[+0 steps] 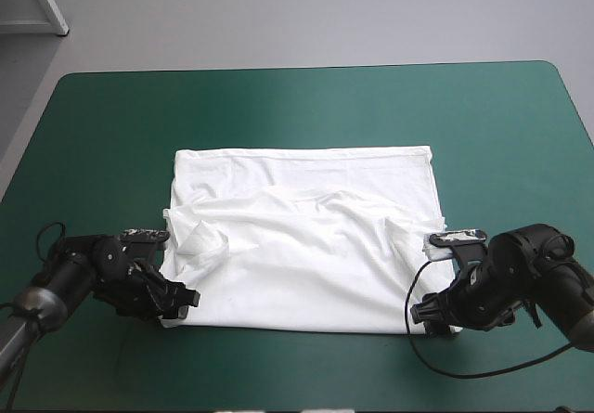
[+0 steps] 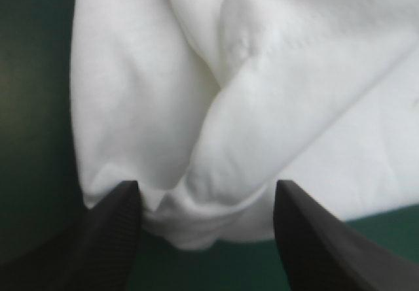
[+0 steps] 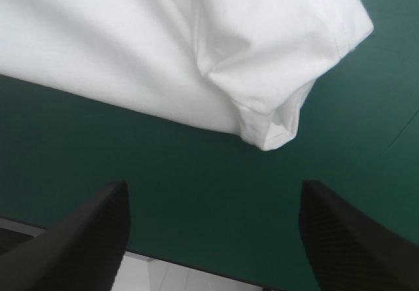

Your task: Fold the cloth

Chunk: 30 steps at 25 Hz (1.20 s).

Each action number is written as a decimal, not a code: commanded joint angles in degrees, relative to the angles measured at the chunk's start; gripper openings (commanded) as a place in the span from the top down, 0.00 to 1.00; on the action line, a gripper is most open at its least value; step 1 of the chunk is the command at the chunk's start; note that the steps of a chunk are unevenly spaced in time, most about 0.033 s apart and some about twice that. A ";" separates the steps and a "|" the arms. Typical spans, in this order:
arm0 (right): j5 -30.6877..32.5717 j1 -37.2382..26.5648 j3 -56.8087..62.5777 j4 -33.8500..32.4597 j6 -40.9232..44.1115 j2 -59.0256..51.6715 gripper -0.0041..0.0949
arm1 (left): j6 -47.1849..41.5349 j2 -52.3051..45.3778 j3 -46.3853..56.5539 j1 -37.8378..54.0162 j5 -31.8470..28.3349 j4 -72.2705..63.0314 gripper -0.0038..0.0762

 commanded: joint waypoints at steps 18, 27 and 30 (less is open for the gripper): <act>-7.68 -0.03 -0.15 -0.15 -0.16 11.25 0.34 | -0.03 8.39 -0.81 -7.84 -3.17 -1.91 0.96; -18.32 -0.03 8.04 5.69 -4.05 12.13 0.93 | -0.03 2.27 -1.06 -7.72 -2.88 -1.46 0.96; -19.01 -0.03 6.45 4.46 -3.94 9.05 0.97 | -0.03 1.66 -3.23 -7.72 -1.50 -1.19 0.96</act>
